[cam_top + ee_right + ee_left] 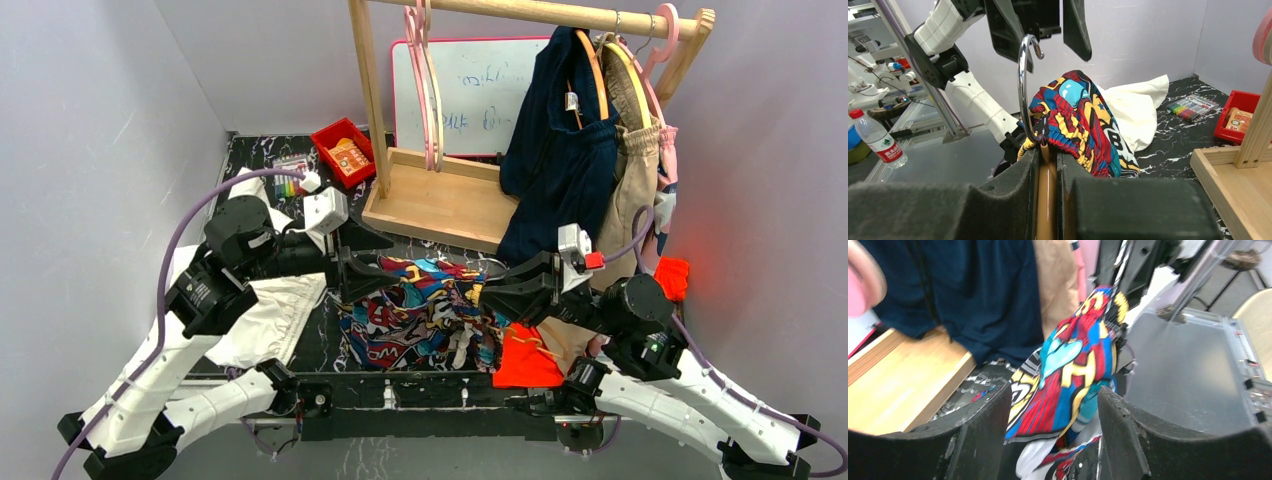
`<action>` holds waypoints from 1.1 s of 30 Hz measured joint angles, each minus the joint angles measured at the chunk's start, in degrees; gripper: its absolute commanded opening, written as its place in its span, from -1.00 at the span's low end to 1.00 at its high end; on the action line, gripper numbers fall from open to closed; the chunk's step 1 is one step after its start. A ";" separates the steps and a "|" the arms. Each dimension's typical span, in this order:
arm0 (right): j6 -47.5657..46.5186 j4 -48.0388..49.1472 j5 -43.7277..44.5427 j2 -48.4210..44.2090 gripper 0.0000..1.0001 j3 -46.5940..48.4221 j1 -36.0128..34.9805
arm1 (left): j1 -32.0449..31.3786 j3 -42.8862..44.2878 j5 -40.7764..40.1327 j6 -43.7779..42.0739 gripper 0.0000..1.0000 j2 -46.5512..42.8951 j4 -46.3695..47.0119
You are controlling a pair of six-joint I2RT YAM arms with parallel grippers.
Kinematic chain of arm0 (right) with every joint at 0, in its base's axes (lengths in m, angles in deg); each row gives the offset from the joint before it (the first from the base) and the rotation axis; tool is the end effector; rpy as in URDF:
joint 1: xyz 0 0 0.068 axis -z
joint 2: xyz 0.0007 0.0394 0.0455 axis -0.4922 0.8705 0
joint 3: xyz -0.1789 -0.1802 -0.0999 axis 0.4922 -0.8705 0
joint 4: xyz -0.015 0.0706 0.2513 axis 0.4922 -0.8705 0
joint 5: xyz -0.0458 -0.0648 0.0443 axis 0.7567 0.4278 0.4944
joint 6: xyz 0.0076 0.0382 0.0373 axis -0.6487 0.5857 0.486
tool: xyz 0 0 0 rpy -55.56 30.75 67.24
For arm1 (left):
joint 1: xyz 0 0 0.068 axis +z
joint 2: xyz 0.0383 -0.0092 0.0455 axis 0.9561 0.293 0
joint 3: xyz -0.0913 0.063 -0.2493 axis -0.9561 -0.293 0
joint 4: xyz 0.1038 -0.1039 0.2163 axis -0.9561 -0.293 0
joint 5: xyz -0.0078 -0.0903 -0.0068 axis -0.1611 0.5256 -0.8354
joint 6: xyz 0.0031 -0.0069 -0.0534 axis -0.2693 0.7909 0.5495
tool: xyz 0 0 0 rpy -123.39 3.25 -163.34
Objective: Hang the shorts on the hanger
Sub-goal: Hang the shorts on the hanger.
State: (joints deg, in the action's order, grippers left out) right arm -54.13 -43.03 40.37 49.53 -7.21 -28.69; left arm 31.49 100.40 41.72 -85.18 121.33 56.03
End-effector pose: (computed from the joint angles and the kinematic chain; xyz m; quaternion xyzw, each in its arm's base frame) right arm 0.0493 0.0979 0.3910 -0.3081 0.4914 0.5519 0.5991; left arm 0.0985 -0.1178 0.4762 0.4537 0.5315 -0.4716 0.5378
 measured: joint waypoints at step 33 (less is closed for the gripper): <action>-1.36 0.24 7.80 0.04 -1.00 -0.02 0.00 | 0.02 -13.44 -19.45 37.05 0.15 -5.03 -0.98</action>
State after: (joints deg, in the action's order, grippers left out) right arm -55.49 -42.79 48.17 49.58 -7.23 -28.69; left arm 31.51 86.96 22.27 -48.13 116.31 55.05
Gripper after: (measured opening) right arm 0.216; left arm 0.550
